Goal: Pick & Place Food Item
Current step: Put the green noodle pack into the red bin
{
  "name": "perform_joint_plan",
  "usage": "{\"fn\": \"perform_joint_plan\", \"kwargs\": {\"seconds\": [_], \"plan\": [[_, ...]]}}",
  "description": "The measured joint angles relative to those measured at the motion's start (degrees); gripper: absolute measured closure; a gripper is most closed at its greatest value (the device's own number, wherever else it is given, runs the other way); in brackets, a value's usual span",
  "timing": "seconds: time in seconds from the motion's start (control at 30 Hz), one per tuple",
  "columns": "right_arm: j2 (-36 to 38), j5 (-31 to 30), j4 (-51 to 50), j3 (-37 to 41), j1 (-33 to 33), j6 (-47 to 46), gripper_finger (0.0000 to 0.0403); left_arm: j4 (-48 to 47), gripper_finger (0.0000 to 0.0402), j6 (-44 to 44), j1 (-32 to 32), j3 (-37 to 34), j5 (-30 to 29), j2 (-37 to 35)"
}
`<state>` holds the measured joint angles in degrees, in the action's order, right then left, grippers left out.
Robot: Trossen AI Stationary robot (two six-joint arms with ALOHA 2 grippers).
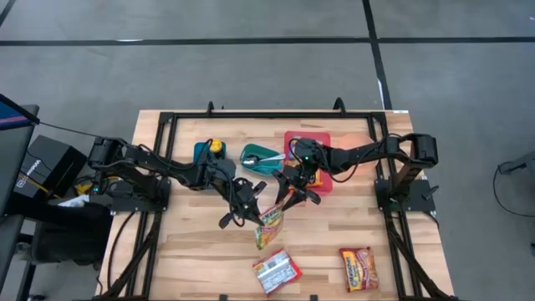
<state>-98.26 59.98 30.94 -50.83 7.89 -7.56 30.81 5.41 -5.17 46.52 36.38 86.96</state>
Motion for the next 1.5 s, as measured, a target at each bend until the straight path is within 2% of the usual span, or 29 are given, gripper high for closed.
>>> {"fn": "perform_joint_plan", "kwargs": {"seconds": [0.3,0.7,1.07,1.23,1.5], "plan": [[0.0,-1.39,-0.53,0.0,-0.06,-0.01,0.0329,0.02,0.0402,-0.02,0.0,0.0,-0.31,-0.01],[0.0,-1.37,-0.55,0.0,-0.06,-0.01,0.0395,0.04,0.0402,0.0,0.0,0.0,-0.41,0.0],[0.0,-1.37,-0.55,0.0,-0.06,-0.01,0.04,0.09,0.0395,0.0,0.0,0.0,-0.39,-0.02],[0.0,-1.52,-0.58,0.0,-0.05,-0.01,0.0401,0.11,0.0368,1.21,0.0,0.0,-0.19,0.0],[0.0,-2.54,-2.42,0.0,0.37,0.01,0.0402,-1.48,0.0284,8.42,0.14,0.0,-0.11,-0.02]]}}
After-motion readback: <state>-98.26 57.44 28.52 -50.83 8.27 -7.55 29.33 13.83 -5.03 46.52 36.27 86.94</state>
